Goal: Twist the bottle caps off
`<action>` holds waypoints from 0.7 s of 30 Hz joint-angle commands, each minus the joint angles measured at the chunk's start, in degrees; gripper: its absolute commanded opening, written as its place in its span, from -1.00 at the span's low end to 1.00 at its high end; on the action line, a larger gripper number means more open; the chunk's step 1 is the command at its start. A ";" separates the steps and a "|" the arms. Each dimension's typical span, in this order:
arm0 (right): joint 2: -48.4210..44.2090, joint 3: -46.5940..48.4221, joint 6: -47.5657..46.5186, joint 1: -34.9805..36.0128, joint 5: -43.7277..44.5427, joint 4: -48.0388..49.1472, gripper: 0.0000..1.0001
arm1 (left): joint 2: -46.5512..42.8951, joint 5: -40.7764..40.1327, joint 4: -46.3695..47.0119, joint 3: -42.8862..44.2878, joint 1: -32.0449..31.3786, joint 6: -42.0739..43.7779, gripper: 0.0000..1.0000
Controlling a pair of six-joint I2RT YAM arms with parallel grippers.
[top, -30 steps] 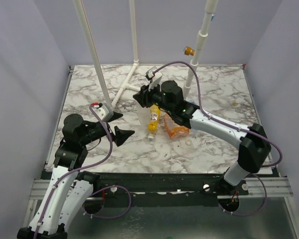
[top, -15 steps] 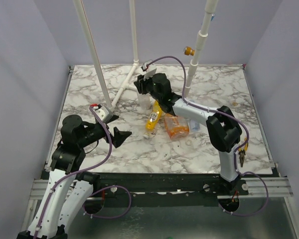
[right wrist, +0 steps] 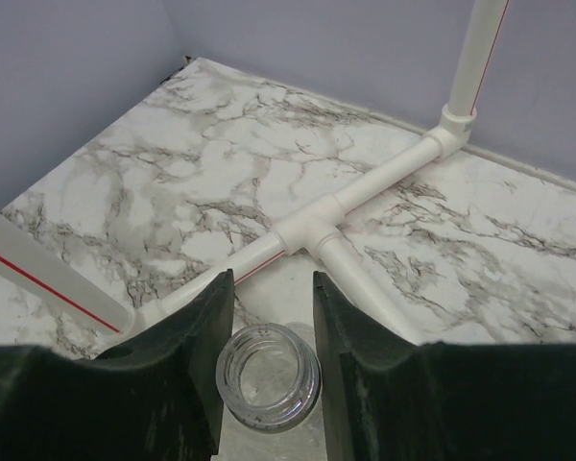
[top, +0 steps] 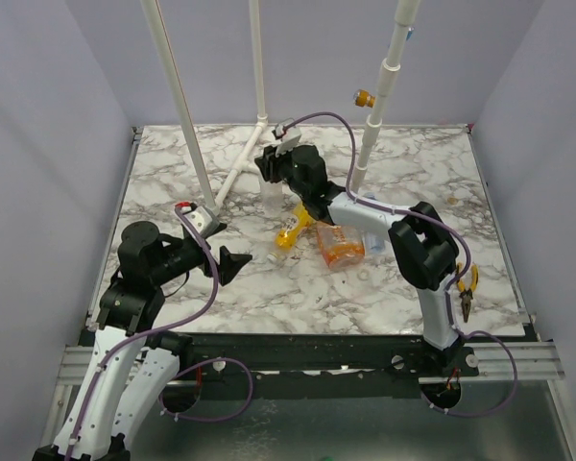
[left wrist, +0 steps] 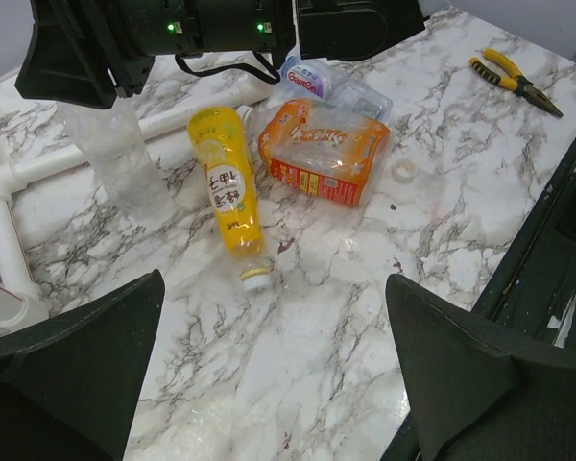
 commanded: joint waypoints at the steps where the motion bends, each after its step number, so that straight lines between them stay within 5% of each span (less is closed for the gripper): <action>1: 1.12 -1.56 2.40 -0.74 1.18 1.95 -0.20 | 0.65 0.34 -0.79 1.38 -0.18 1.01 0.98; 5: 0.99 -1.83 2.60 -1.02 0.96 1.24 0.20 | 0.61 0.39 -0.80 1.44 -0.18 1.11 0.98; 16: -1.44 1.19 2.47 -1.37 1.42 -3.70 0.64 | 0.85 1.52 -0.72 2.14 -0.18 1.10 0.98; 21: -4.76 0.85 1.57 -1.38 2.61 -6.37 0.99 | 1.50 1.42 -0.70 2.67 -0.18 1.53 0.98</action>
